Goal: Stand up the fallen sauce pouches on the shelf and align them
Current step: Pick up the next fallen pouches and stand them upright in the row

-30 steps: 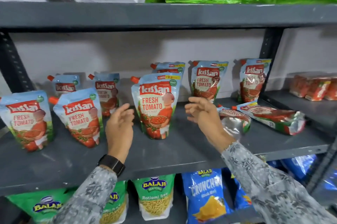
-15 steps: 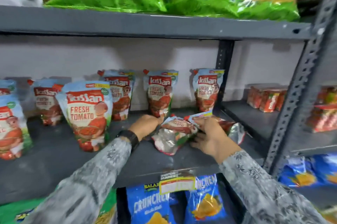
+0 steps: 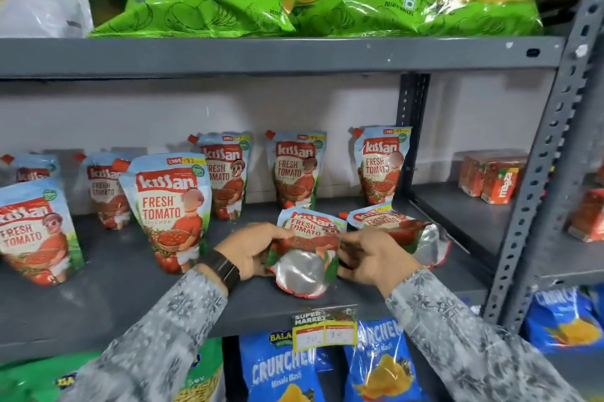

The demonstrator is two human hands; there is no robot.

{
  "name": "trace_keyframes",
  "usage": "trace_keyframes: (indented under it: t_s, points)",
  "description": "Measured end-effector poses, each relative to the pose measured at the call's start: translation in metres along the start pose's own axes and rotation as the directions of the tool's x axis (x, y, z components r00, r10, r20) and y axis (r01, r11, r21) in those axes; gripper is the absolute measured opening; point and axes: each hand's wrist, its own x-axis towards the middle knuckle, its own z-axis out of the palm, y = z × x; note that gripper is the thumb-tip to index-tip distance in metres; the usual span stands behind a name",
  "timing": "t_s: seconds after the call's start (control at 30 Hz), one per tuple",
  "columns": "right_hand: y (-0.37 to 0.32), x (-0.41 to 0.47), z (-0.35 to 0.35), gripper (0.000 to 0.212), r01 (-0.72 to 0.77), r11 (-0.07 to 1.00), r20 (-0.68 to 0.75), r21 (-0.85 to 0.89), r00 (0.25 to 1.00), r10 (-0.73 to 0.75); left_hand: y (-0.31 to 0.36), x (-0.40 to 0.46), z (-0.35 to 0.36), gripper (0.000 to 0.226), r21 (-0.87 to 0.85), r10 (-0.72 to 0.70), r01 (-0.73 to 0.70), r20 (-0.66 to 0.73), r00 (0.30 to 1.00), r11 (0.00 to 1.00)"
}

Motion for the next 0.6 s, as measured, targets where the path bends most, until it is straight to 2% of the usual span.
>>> trace_keyframes:
  t_s: [0.1,0.2,0.3,0.4,0.5,0.6]
  points:
    - [0.004,0.005,0.016,0.023,0.064,0.998,0.022,-0.013,0.998,-0.064,-0.003,-0.013,-0.012,0.031,0.045,0.133,-0.131,-0.033,0.991,0.990]
    - [-0.009,0.000,0.032,0.020,0.201,0.980,0.099,-0.007,0.975,-0.199,0.007,-0.021,-0.019,0.028,0.037,0.303,-0.302,-0.063,0.951,0.953]
    - [-0.034,-0.008,0.044,0.029,0.385,0.922,0.110,0.048,0.915,-0.388,0.025,-0.025,-0.020,0.025,0.035,0.473,-0.472,-0.104,0.875,0.881]
    - [-0.053,-0.012,0.052,0.033,0.545,0.832,0.073,0.104,0.830,-0.553,0.040,-0.024,-0.019,0.035,0.018,0.609,-0.612,-0.123,0.784,0.791]
    - [-0.053,-0.008,0.054,0.033,0.641,0.756,0.068,0.134,0.755,-0.652,0.041,-0.015,-0.018,0.048,0.053,0.689,-0.690,-0.147,0.710,0.722]
    - [-0.036,0.006,0.051,0.032,0.669,0.737,0.051,0.101,0.736,-0.675,0.024,0.000,-0.017,0.050,0.110,0.715,-0.708,-0.177,0.676,0.697]
